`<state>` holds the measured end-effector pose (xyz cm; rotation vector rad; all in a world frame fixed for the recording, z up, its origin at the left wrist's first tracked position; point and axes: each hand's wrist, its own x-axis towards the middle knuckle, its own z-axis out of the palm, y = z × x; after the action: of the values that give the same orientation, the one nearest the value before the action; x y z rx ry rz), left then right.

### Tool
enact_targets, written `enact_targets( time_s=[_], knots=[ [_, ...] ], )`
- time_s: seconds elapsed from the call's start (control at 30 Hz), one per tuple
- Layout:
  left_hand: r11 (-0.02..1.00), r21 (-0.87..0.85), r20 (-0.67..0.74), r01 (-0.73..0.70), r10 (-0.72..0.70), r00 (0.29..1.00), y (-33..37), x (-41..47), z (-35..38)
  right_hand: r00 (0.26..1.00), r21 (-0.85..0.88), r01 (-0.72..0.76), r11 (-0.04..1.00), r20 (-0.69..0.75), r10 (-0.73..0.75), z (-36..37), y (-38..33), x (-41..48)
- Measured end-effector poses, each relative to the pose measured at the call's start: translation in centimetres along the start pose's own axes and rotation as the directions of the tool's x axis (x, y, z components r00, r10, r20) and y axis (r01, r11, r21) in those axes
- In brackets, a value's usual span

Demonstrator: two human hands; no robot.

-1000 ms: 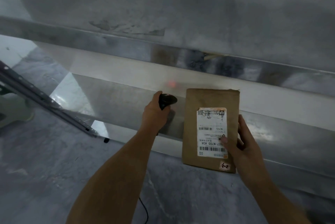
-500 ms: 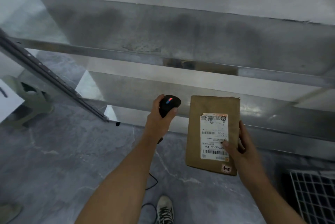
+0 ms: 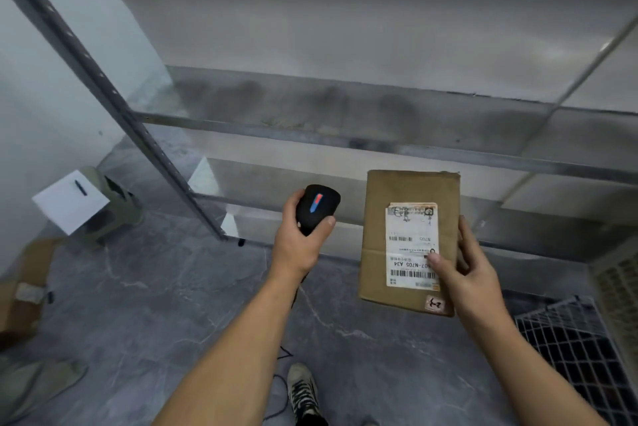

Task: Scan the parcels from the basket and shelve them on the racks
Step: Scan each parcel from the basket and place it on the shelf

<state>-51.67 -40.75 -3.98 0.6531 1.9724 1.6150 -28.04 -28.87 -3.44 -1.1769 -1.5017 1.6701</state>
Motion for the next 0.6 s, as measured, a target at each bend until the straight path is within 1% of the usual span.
enact_targets(
  time_s=[0.13,0.33,0.43,0.6],
  knots=[
    [0.998,-0.039,-0.088,-0.040,0.037,0.995,3.3,-4.0,-1.9,0.996,0.025,0.092,0.995,0.006,-0.092,-0.9,-3.2,-3.4],
    [0.986,-0.128,-0.149,-0.107,0.087,0.985,7.3,-8.4,-5.0,0.977,0.049,0.213,0.976,0.018,-0.214,0.3,-7.8,-7.2],
    [0.975,-0.181,-0.125,-0.133,0.111,0.986,9.0,-9.4,-6.8,0.968,0.068,0.250,0.966,0.001,-0.250,1.6,-9.8,-8.4],
    [0.953,-0.206,-0.061,-0.223,0.216,0.975,11.6,-10.1,-10.2,0.939,0.083,0.344,0.935,-0.014,-0.344,3.8,-13.1,-10.3]
  ],
)
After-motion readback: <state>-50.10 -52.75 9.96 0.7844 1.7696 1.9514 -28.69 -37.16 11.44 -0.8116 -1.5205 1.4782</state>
